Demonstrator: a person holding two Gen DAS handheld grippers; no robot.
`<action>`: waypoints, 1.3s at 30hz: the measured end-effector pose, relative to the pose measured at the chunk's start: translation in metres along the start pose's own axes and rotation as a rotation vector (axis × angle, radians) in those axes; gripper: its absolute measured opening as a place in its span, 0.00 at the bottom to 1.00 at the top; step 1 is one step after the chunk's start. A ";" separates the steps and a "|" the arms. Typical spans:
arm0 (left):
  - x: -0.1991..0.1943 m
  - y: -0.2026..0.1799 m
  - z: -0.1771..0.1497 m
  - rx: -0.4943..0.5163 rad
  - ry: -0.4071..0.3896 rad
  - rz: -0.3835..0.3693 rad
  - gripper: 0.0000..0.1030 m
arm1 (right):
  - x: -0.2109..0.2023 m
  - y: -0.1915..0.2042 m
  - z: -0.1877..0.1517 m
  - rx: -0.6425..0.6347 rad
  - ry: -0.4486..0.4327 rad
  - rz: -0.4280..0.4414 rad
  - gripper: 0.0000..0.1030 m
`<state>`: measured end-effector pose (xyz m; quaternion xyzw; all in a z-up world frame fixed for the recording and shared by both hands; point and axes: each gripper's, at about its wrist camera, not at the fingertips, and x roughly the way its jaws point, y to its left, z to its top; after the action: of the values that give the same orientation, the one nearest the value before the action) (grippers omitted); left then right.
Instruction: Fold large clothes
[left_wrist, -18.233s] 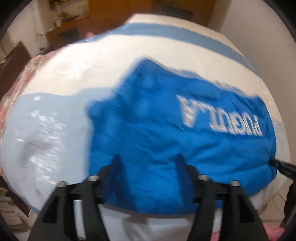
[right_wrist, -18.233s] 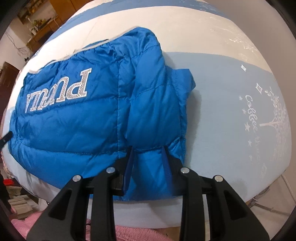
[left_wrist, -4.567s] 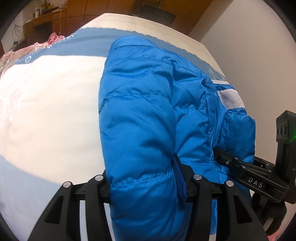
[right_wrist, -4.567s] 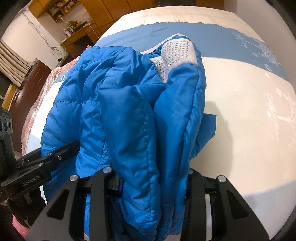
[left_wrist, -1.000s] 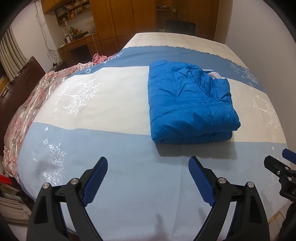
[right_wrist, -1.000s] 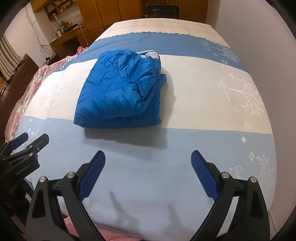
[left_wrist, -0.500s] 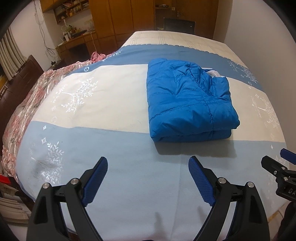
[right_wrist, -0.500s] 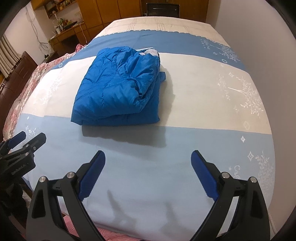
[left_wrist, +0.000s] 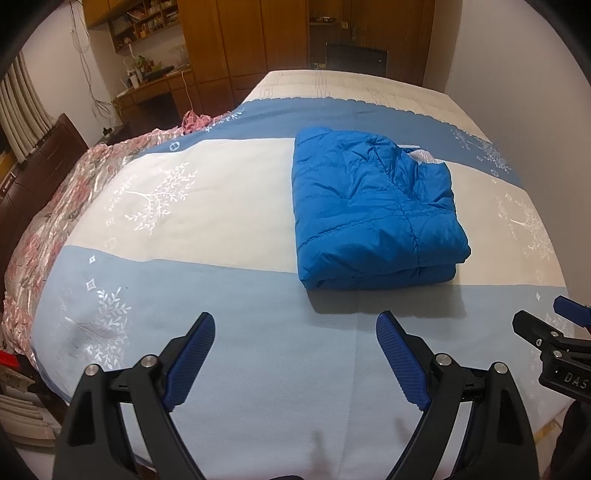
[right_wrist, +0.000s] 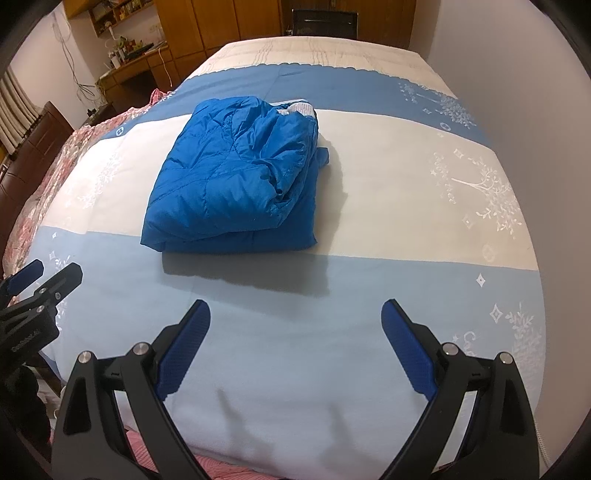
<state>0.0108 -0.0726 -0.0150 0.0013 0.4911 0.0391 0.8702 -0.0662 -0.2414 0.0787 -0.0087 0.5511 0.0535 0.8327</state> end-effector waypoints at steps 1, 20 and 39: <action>0.000 0.000 0.000 0.000 -0.001 -0.001 0.87 | 0.001 0.000 0.000 0.000 0.000 -0.001 0.90; -0.001 -0.002 0.000 0.006 -0.001 0.000 0.87 | 0.003 -0.001 0.002 -0.002 0.009 0.001 0.90; -0.001 -0.002 0.001 0.013 -0.001 -0.006 0.87 | 0.005 -0.002 0.004 -0.009 0.013 -0.002 0.90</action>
<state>0.0110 -0.0746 -0.0140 0.0055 0.4911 0.0333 0.8704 -0.0601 -0.2425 0.0753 -0.0132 0.5560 0.0549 0.8292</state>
